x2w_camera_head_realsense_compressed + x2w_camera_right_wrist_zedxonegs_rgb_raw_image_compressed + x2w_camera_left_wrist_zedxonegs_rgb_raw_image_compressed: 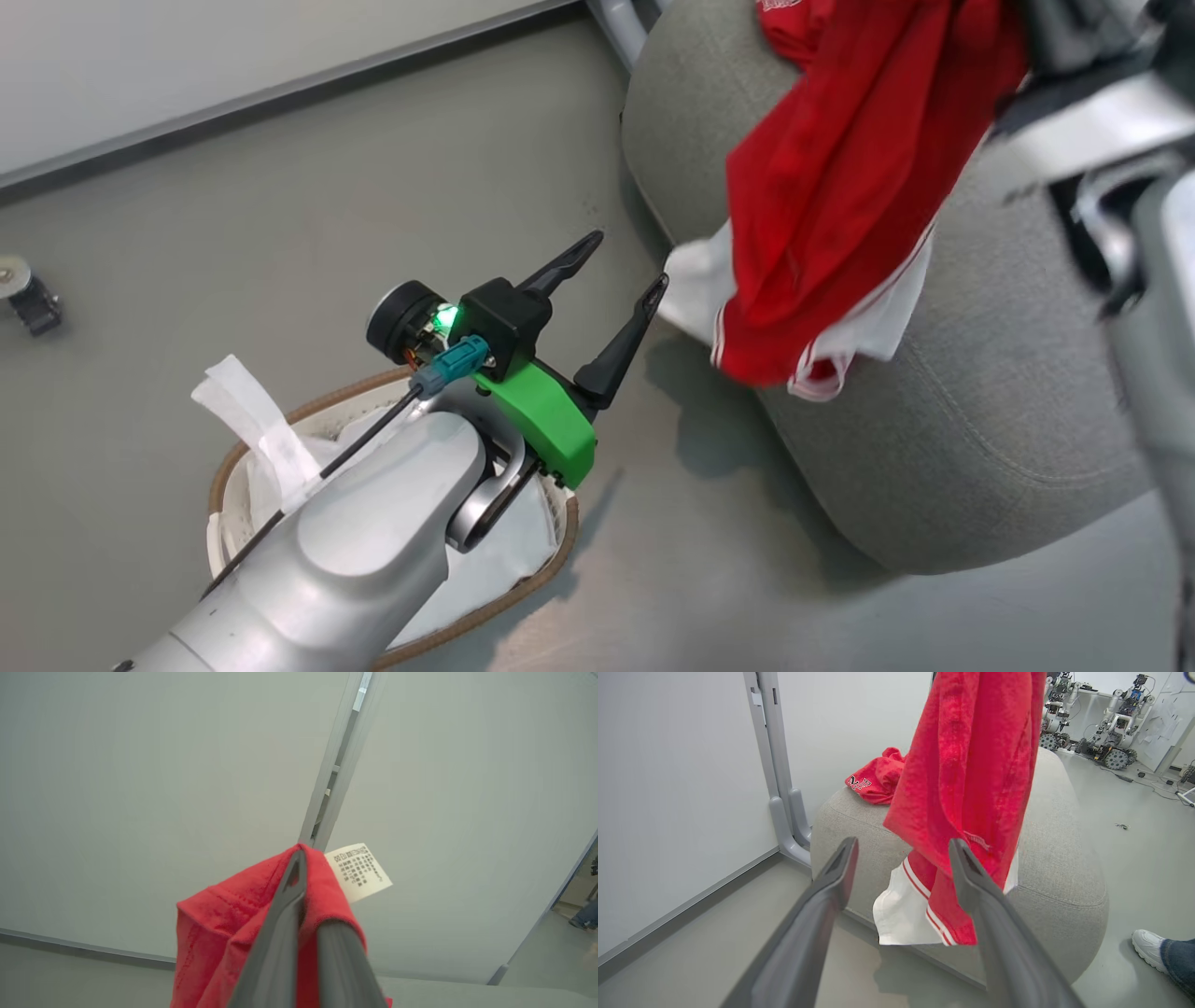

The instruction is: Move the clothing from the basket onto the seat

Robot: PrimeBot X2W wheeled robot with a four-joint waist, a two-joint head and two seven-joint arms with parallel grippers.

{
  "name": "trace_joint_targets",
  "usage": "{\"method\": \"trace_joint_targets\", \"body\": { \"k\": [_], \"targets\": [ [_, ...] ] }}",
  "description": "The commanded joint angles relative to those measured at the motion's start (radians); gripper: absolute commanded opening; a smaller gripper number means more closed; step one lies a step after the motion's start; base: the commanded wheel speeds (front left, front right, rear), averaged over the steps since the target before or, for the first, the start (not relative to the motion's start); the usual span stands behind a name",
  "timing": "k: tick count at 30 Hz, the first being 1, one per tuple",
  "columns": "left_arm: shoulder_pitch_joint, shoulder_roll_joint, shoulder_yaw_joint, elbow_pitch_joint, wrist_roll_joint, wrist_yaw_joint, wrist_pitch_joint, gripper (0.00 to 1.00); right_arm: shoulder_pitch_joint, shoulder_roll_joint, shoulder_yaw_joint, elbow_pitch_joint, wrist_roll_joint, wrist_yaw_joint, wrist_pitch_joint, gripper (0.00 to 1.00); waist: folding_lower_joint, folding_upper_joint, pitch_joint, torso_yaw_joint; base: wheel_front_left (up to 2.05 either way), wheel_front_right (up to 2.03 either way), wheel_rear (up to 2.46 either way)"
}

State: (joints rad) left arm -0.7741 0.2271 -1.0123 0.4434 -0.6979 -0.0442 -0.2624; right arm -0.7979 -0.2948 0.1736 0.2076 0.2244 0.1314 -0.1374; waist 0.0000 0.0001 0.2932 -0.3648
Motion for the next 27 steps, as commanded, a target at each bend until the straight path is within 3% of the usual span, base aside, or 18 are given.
{"method": "trace_joint_targets", "body": {
  "k": [1, 12, 20, 27],
  "targets": [
    [-0.016, 0.009, 0.000, -0.009, 0.008, 0.005, -0.003, 1.00, -0.067, -0.032, -0.012, 0.012, 0.004, -0.001, 0.014, 0.00, 0.0000, -0.0001, 0.043, 0.046, 0.00, 0.00, 0.00],
    [-0.042, 0.024, 0.004, -0.063, 0.043, 0.027, -0.003, 1.00, -0.527, -0.301, -0.086, 0.142, 0.010, -0.001, 0.171, 0.00, 0.0000, -0.0001, 0.182, 0.197, 0.00, 0.00, 0.00],
    [-0.073, 0.030, 0.019, -0.101, 0.069, 0.038, -0.003, 1.00, -0.693, -0.461, -0.144, 0.262, -0.052, -0.001, 0.232, 0.00, 0.0000, -0.0001, 0.291, 0.263, 0.00, 0.00, 0.00],
    [-0.097, 0.026, 0.015, -0.108, 0.092, 0.036, -0.003, 1.00, -0.624, -0.478, -0.274, 0.430, -0.092, -0.001, 0.196, 0.00, 0.0000, -0.0001, 0.363, 0.288, 0.00, 0.00, 0.00]
  ]
}}
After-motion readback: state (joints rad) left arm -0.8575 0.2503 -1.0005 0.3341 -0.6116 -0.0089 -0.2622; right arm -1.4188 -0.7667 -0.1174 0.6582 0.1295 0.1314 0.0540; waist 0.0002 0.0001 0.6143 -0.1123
